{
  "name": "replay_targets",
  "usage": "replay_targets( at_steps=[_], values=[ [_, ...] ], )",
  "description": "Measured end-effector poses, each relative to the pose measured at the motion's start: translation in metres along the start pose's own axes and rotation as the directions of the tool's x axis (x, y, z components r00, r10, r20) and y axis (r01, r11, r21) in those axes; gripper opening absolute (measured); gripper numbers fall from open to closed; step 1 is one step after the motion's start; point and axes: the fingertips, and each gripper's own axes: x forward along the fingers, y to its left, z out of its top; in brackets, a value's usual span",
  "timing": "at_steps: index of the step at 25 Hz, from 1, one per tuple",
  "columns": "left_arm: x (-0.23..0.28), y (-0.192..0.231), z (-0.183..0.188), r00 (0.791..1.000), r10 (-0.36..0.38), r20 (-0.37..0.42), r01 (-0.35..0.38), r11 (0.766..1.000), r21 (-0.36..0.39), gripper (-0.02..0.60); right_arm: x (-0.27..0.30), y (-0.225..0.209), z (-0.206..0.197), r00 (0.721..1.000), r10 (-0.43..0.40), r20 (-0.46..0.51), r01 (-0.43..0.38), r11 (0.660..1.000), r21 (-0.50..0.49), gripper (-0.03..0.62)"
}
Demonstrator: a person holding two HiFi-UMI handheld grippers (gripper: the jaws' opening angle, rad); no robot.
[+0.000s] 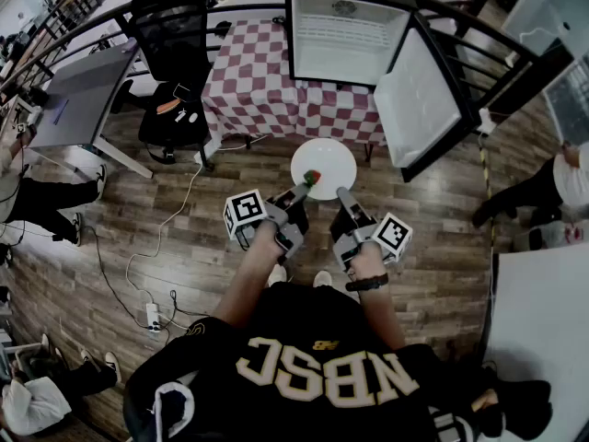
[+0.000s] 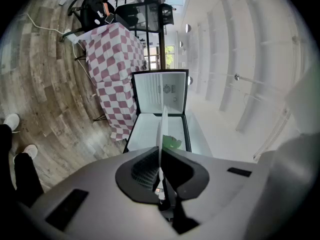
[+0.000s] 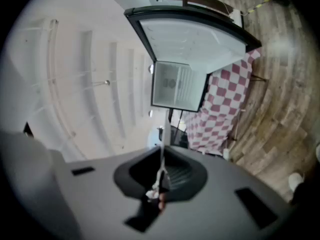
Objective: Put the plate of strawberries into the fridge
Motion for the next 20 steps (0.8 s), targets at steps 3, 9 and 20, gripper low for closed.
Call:
replay_targets(
  at_steps=[3,9,20],
  values=[
    [0.003,-0.002,-0.003,1.0,-0.006,0.002,0.006,1.0,0.003,0.028,-0.002,0.003,0.003,1.0,0.005,-0.007,-0.005,1.0,0.001,0.032],
    [0.017,-0.01,-0.015,1.0,-0.026,0.008,0.026,1.0,0.007,0.028,-0.01,0.003,0.018,1.0,0.01,-0.008,-0.01,1.0,0.0,0.032],
    [0.045,-0.012,-0.049,0.999,-0.038,0.022,0.038,0.999,-0.011,0.028,-0.039,-0.003,0.05,1.0,0.02,-0.02,-0.02,1.0,-0.019,0.034]
  ],
)
